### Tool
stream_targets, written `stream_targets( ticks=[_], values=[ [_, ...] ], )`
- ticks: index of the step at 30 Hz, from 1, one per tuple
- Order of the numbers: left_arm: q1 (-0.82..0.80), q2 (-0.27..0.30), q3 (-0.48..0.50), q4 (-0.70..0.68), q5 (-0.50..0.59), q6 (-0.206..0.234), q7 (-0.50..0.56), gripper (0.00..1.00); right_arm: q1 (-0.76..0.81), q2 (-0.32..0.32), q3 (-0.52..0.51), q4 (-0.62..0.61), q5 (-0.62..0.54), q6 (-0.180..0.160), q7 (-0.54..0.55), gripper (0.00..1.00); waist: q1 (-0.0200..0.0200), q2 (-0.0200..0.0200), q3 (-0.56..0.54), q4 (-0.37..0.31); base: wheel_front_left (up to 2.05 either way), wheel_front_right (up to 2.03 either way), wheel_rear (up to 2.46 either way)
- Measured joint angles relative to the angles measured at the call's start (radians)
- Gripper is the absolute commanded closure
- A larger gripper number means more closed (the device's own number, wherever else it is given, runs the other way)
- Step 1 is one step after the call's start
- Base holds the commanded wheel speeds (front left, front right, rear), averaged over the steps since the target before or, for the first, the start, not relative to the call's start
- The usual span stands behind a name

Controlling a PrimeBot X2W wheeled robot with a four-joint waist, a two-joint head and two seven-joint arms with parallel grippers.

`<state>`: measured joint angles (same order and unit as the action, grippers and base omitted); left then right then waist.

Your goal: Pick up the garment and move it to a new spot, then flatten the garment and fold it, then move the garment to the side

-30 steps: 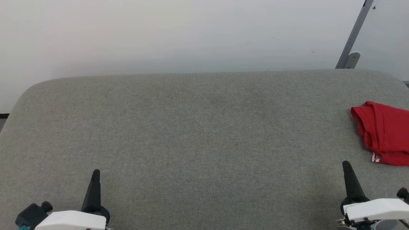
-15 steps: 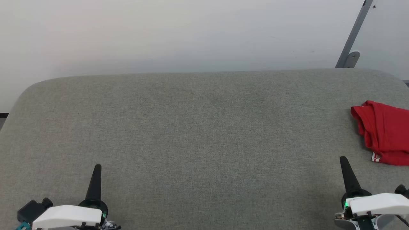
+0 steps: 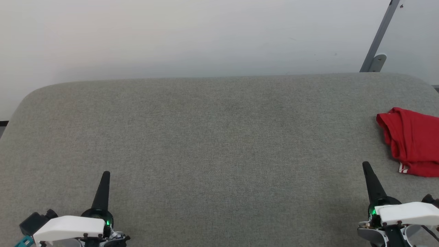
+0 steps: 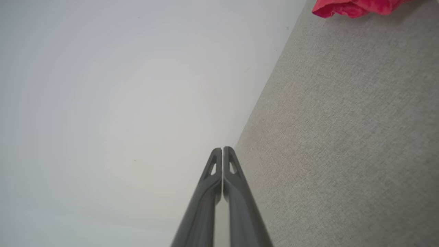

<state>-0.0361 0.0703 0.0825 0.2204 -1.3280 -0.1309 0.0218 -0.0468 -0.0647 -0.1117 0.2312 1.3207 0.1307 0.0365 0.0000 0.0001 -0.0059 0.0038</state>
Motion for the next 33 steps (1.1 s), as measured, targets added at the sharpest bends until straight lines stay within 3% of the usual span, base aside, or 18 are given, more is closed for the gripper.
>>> stream_targets(
  ticks=[33],
  values=[
    [-0.056, -0.009, 0.016, 0.021, -0.239, 0.000, 0.068, 1.00, -0.046, 0.011, -0.001, 0.010, 0.237, 0.000, 0.063, 1.00, 0.0000, 0.0000, 0.007, -0.003, 0.00, 0.00, 0.00]
  ],
)
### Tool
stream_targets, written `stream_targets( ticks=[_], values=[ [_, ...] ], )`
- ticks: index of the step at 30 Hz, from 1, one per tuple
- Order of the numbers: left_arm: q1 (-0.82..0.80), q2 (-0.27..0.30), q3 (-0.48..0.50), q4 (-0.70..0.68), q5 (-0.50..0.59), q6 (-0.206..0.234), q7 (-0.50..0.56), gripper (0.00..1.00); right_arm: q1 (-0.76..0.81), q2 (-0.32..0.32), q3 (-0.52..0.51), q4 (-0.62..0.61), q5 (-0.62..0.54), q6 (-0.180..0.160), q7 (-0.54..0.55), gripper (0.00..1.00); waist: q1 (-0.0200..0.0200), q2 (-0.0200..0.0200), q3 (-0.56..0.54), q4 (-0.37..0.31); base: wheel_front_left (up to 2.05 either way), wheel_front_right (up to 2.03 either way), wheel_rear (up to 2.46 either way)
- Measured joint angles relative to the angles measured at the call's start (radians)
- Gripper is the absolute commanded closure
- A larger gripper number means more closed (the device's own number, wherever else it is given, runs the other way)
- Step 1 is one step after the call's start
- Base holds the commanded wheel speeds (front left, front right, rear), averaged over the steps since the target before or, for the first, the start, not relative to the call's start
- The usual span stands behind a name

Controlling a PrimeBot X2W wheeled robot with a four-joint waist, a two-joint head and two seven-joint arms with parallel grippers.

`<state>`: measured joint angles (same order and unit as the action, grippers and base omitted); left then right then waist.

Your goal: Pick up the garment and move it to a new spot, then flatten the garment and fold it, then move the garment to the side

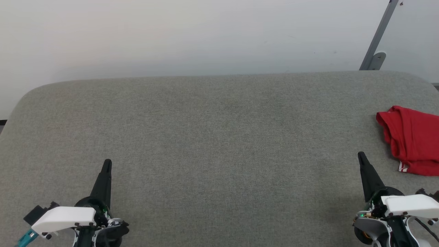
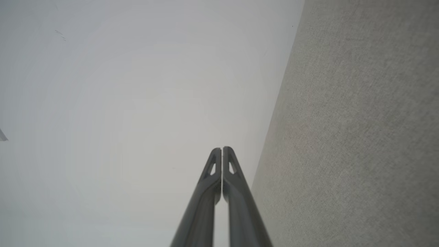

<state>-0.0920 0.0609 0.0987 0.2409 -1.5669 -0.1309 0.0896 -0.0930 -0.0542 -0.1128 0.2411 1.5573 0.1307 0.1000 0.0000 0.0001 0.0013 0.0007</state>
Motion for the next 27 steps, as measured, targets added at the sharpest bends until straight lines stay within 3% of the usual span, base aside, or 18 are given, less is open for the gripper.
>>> stream_targets(
  ticks=[9, 27],
  values=[
    [-0.010, -0.003, 0.003, 0.005, -0.052, 0.000, 0.017, 1.00, -0.013, 0.003, 0.000, 0.003, 0.053, 0.000, 0.015, 1.00, 0.0000, 0.0000, 0.002, -0.001, 0.00, 0.00, 0.00],
    [-0.011, -0.004, 0.006, 0.005, -0.052, 0.000, 0.018, 1.00, -0.014, 0.003, 0.000, 0.003, 0.053, 0.000, 0.015, 1.00, 0.0000, 0.0000, 0.002, -0.001, 0.00, 0.00, 0.00]
  ],
)
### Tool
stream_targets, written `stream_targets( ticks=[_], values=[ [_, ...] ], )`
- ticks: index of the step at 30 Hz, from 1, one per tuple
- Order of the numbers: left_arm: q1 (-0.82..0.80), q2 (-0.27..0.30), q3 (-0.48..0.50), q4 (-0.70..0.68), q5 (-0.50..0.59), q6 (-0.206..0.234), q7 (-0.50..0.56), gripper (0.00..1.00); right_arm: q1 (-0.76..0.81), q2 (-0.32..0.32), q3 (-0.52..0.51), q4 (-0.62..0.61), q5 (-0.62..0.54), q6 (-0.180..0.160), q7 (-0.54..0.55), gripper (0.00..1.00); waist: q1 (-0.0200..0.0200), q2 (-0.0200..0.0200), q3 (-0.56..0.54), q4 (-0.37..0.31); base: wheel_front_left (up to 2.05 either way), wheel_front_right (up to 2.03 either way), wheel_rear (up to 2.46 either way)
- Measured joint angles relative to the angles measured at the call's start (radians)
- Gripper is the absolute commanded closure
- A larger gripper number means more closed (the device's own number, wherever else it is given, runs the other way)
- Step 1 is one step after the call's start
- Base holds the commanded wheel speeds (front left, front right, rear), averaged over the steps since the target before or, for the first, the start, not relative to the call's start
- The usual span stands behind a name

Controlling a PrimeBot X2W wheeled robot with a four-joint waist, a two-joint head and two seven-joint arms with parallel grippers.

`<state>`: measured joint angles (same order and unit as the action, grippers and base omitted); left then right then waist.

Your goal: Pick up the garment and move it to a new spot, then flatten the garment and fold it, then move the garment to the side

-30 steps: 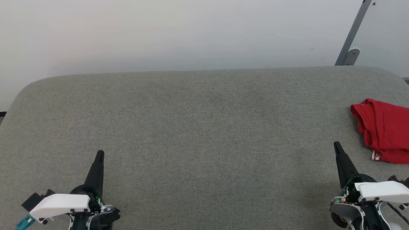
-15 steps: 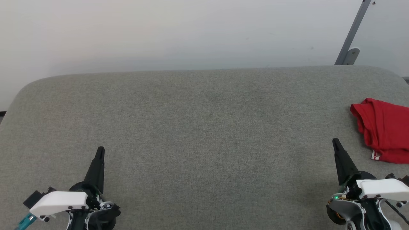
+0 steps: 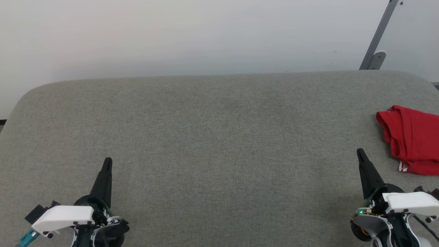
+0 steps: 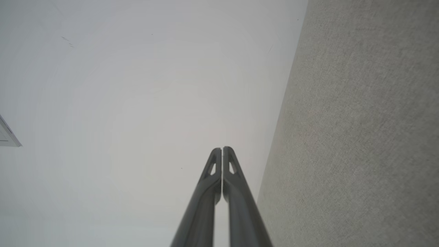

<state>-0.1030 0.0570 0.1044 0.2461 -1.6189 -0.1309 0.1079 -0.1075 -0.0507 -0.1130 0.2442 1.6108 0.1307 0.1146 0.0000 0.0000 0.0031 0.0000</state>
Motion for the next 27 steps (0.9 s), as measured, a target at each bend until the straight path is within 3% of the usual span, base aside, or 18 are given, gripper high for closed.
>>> stream_targets(
  ticks=[27],
  values=[
    [0.000, -0.002, 0.003, 0.000, 0.000, 0.000, 0.002, 1.00, 0.000, 0.000, 0.000, 0.000, 0.000, 0.000, 0.000, 1.00, 0.0000, 0.0000, 0.000, 0.000, 0.00, 0.00, 0.00]
  ],
)
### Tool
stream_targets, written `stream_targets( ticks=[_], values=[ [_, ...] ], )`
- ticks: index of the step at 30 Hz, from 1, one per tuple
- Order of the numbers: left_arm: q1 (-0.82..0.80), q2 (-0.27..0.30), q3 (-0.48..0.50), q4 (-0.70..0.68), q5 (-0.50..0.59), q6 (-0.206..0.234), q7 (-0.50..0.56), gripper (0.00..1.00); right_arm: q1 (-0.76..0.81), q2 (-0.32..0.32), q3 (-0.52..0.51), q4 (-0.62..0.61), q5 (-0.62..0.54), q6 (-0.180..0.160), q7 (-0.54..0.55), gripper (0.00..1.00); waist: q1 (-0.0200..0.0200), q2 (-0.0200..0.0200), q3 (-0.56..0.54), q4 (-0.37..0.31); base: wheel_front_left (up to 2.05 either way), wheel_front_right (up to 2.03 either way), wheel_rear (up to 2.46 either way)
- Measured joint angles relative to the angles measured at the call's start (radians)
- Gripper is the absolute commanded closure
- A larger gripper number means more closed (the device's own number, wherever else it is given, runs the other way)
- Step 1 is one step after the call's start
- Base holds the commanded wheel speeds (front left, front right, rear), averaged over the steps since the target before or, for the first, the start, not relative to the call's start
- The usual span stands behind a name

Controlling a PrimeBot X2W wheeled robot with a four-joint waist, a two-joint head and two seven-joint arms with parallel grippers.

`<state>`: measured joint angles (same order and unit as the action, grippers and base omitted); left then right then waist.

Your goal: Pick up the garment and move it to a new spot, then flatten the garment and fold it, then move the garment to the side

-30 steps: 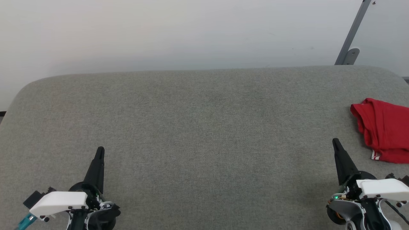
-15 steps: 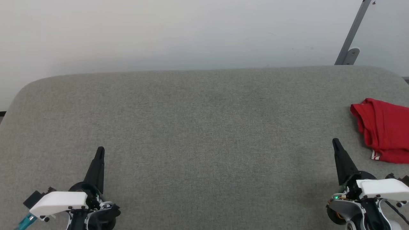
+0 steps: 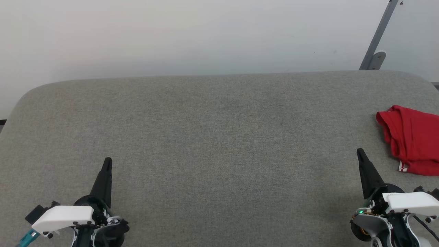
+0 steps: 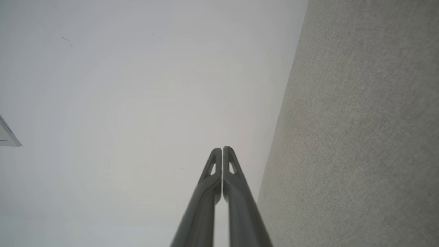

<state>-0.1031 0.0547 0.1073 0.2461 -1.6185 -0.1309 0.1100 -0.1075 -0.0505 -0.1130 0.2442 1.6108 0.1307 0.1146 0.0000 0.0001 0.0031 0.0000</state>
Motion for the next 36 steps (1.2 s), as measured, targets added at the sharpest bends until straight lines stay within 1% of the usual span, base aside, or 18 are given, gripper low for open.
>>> stream_targets(
  ticks=[36],
  values=[
    [0.000, -0.002, 0.003, 0.000, 0.002, 0.000, 0.001, 1.00, 0.000, 0.000, 0.000, 0.000, 0.000, 0.000, 0.000, 1.00, 0.0000, 0.0000, 0.000, 0.000, 0.00, 0.00, 0.00]
  ],
)
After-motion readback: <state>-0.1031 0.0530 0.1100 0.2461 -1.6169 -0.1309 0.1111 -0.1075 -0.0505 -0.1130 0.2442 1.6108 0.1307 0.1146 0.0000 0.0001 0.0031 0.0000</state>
